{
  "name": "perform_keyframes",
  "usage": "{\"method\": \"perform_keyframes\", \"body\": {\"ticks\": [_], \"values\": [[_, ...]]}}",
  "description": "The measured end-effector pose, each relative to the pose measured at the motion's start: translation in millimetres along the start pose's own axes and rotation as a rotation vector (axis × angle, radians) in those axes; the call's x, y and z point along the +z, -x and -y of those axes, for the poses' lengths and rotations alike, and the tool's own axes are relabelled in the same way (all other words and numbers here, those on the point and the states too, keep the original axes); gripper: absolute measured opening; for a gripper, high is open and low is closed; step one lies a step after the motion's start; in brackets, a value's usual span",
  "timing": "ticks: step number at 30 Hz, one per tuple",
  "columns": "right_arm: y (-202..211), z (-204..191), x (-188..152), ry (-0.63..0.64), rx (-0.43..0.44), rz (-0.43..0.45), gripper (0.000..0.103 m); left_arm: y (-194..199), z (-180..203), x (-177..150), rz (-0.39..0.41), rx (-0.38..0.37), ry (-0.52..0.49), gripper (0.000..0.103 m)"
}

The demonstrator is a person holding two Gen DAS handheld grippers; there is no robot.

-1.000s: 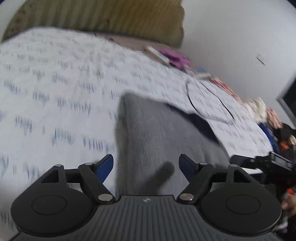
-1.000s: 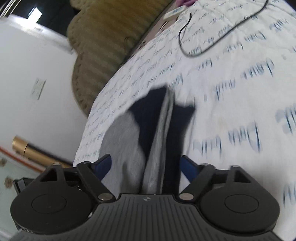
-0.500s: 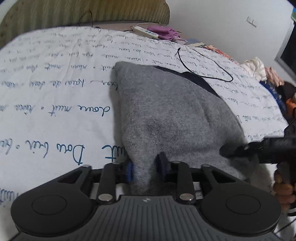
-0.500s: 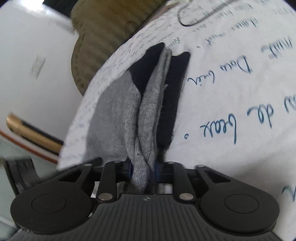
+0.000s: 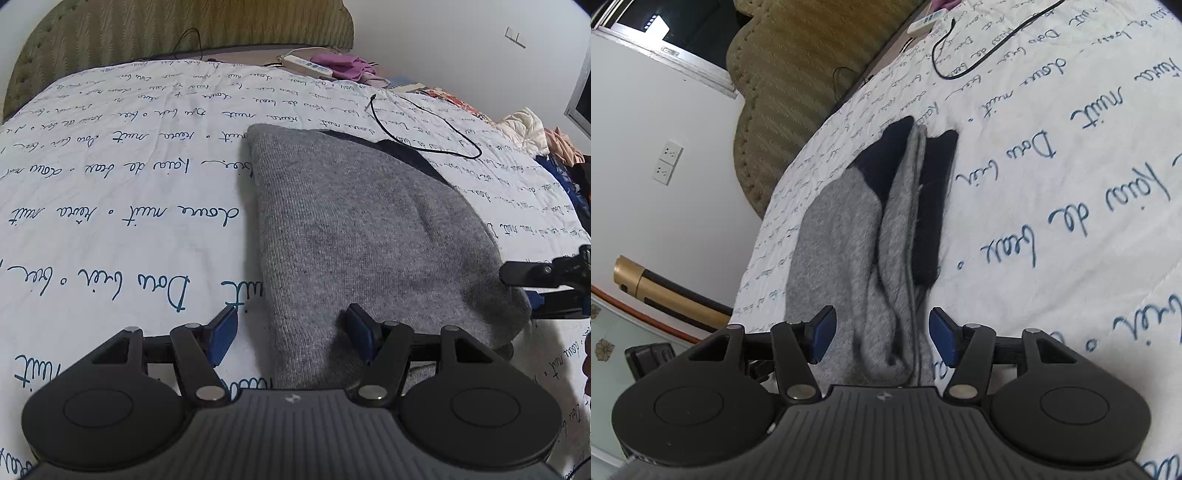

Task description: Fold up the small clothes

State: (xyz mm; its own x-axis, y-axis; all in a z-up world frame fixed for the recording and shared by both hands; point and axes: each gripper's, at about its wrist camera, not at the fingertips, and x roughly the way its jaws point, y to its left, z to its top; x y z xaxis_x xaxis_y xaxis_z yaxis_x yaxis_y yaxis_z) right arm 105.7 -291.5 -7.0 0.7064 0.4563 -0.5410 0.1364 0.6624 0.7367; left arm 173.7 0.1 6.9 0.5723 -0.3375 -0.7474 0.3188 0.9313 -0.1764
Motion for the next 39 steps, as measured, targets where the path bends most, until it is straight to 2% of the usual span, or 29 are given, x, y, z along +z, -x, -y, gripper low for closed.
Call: {"method": "perform_keyframes", "body": {"ticks": [4,9,10,11,12,13,14,15,18,23,27,29,31,32,34,35,36,38,39], "values": [[-10.8,8.0,3.1,-0.017,-0.023,-0.012,0.066,-5.3,-2.5,2.4,-0.005,-0.006,0.020,0.074],[-28.0,-1.7,-4.3,0.035,0.008,-0.053,0.069,-15.9,-10.1,7.9,0.011,-0.069,0.074,0.073],[-32.2,-5.6,-4.6,0.051,0.013,-0.070,0.069,-17.2,-9.9,8.8,0.018,-0.078,0.077,0.063],[-35.7,-8.9,-4.2,0.065,0.015,-0.081,0.062,-18.1,-8.8,9.1,0.022,-0.088,0.070,0.050],[-38.1,-11.0,-3.9,0.072,0.021,-0.085,0.056,-19.2,-7.4,9.5,0.015,-0.105,0.067,0.034],[-40.2,-12.5,-4.0,0.075,0.019,-0.083,0.035,-18.3,-5.7,9.7,0.017,-0.104,0.065,0.027],[-44.0,-12.3,-4.0,0.075,0.002,-0.092,0.021,-16.2,-2.7,9.6,0.025,-0.094,0.048,0.021],[-47.1,-11.1,-5.0,0.074,-0.012,-0.098,0.021,-13.2,0.6,10.0,0.031,-0.088,0.028,0.014],[-42.5,-15.0,-6.7,0.081,0.007,-0.096,0.019,1.3,4.9,12.5,0.055,-0.090,0.004,0.011],[-12.2,-34.0,-5.2,0.112,0.066,-0.074,0.019,40.0,8.0,11.1,0.094,-0.129,-0.028,0.010],[10.6,-38.2,-23.3,0.120,0.122,-0.117,0.019,58.0,10.9,-17.3,0.075,-0.141,-0.066,0.010],[13.1,-34.6,-36.0,0.144,0.099,-0.133,0.019,46.6,12.6,-35.7,0.038,-0.116,-0.088,0.011],[4.5,-24.8,-47.5,0.158,0.038,-0.149,0.022,35.0,9.4,-50.9,0.033,-0.098,-0.076,0.014],[-0.3,-17.3,-52.1,0.143,0.019,-0.156,0.031,38.3,7.8,-53.8,0.058,-0.100,-0.070,0.015],[3.2,-5.4,-55.1,0.059,0.034,-0.142,0.031,53.7,1.8,-52.5,0.065,-0.082,-0.054,0.029],[11.5,-4.5,-53.2,0.029,0.047,-0.135,0.033,66.4,-1.7,-51.7,0.083,-0.047,-0.051,0.033],[23.3,-5.8,-48.9,0.023,0.053,-0.113,0.034,79.9,-4.0,-50.1,0.123,-0.008,-0.069,0.040],[52.9,-10.5,-37.1,0.032,0.080,-0.007,0.043,104.3,1.9,-45.0,0.249,0.038,-0.136,0.061],[63.7,-13.2,-26.4,0.032,0.094,0.057,0.046,110.8,8.5,-39.4,0.305,0.042,-0.149,0.078]]}}
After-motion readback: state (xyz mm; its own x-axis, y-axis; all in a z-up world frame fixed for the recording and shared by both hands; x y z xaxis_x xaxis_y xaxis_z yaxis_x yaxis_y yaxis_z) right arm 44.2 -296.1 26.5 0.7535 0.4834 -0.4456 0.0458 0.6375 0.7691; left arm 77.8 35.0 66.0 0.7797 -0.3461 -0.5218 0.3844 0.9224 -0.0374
